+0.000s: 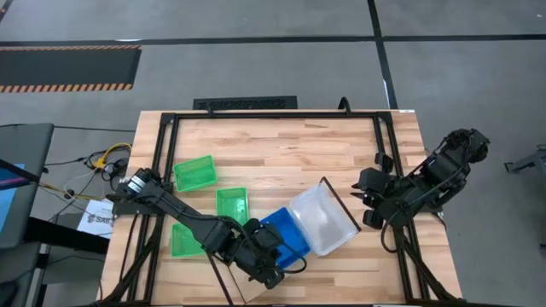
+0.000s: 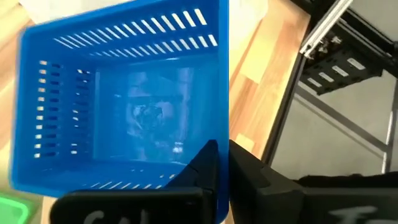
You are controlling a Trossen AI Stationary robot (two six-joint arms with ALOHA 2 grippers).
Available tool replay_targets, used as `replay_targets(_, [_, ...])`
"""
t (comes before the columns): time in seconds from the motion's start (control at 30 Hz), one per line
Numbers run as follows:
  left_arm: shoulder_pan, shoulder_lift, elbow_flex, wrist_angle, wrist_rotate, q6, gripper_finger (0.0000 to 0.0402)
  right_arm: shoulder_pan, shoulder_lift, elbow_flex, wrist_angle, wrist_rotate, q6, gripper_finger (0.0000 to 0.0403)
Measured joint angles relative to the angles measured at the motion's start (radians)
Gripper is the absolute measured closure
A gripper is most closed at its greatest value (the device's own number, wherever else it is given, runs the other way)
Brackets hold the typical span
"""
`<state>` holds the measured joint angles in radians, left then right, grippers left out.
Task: Stack baskets on shelf by color
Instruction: Stack the blue basket on top of the other blue baskets on the shelf, then put the middle green basket on the shelf
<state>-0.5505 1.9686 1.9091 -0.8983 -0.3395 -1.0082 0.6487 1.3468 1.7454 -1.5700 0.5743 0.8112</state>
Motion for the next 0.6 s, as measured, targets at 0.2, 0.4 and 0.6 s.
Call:
replay_targets(0.2, [0.008, 0.0, 0.0, 0.0, 0.01, 0.018, 0.0358, 0.0, 0.0, 0.0, 0.0, -0.001, -0.005, 0.0297])
replay_targets(0.4, [0.021, 0.0, 0.0, 0.029, 0.042, 0.039, 0.0291, 0.0, 0.0, 0.0, -0.001, -0.001, -0.008, 0.0297])
replay_targets(0.6, [0.041, 0.0, 0.016, 0.022, 0.128, 0.022, 0.0251, 0.0, 0.0, 0.0, -0.001, -0.002, -0.009, 0.0297])
